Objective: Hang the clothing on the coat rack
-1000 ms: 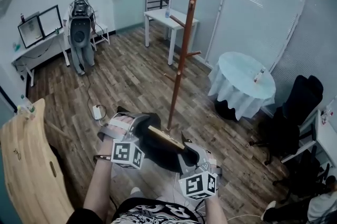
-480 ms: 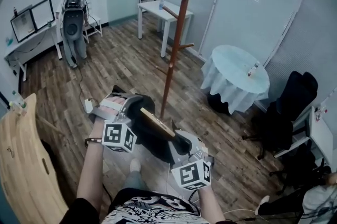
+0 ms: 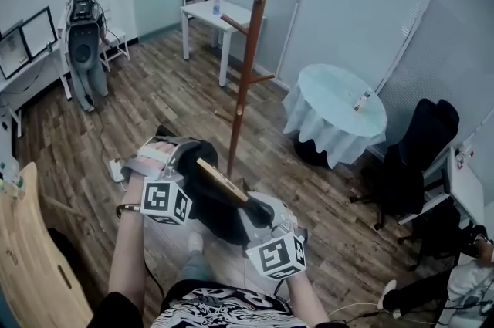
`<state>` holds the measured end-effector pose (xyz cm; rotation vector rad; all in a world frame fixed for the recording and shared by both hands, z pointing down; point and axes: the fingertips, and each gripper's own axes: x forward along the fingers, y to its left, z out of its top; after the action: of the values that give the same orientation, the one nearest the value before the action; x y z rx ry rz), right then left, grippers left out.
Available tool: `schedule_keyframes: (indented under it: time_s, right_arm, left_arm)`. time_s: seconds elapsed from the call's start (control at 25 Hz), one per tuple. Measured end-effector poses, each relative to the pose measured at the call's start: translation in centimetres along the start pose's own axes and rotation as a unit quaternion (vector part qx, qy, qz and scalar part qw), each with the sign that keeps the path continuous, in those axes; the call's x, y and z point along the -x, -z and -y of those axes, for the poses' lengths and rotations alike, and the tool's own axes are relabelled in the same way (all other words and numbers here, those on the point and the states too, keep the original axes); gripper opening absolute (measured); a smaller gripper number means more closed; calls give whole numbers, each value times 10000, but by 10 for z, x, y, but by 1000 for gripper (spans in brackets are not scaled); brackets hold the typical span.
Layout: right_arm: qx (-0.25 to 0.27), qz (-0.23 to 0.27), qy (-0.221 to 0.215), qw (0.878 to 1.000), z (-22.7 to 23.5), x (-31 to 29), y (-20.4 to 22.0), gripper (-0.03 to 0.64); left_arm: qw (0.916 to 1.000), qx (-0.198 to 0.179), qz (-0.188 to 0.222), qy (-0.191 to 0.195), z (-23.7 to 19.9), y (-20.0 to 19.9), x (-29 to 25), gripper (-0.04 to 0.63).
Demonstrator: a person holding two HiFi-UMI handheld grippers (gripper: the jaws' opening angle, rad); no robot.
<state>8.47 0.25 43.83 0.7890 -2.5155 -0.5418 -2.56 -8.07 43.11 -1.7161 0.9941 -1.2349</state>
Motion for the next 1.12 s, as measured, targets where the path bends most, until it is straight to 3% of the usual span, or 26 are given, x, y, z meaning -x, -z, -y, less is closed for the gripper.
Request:
schedule_keyframes:
  time_s: [0.16, 0.72, 1.12]
  right_arm:
    - [-346, 13, -18, 9994, 24, -43, -4, 67]
    - [-599, 81, 240, 9979, 97, -190, -42, 66]
    - [-1118, -15, 512, 9924, 135, -247, -57, 66]
  left_arm:
    - [9998, -8, 191, 13, -23, 26, -40, 101]
    - [9967, -310, 744, 22, -120, 120, -151, 103]
    - [9917, -553, 1158, 47, -164, 148, -202, 101]
